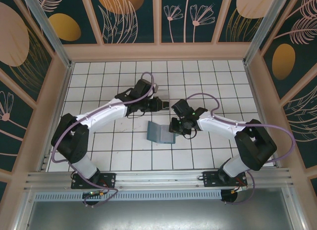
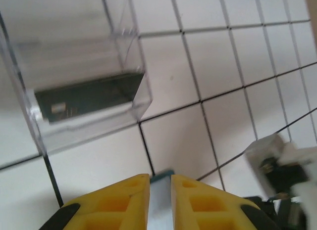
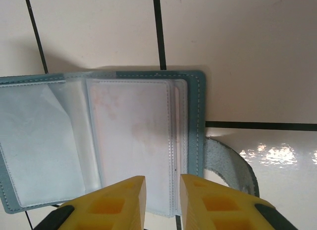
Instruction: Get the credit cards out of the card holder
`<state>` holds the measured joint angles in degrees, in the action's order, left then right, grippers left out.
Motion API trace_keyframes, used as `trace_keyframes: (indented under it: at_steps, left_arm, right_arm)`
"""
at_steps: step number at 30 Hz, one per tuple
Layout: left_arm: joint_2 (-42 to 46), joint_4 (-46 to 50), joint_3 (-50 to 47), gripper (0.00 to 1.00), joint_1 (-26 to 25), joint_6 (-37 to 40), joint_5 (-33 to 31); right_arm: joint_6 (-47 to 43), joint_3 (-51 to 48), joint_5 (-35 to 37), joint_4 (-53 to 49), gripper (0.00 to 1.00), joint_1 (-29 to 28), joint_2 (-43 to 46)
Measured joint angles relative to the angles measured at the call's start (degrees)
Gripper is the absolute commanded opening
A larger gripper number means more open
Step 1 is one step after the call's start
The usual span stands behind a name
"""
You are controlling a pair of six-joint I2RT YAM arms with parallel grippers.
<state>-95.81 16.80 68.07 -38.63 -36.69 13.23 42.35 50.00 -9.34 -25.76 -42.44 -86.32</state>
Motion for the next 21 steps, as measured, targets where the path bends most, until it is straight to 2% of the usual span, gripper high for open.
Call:
trace_keyframes:
  at_steps: [4,9,14,21]
  left_arm:
    - [0.0,1.5,-1.9,0.21,-1.2,-2.9,-0.2]
    - [-1.1,3.5,-0.8,0.26,-6.9,-5.2,-1.8]
    - [-5.9,7.0,2.6,0.30,-12.0,-7.2,-5.0]
    - [-11.6,15.1,8.6,0.32,-14.5,-9.1,-12.3]
  right_arm:
    - [0.0,0.2,0.2,0.0,0.25,0.1,0.0]
    - [0.0,0.0,1.0,-0.3,0.26,2.3,0.5]
    - [-0.2,-1.7,2.3,-1.5,0.26,6.1,5.6]
    - [-2.8,-4.2,2.9,-2.4,0.26,12.5,13.2]
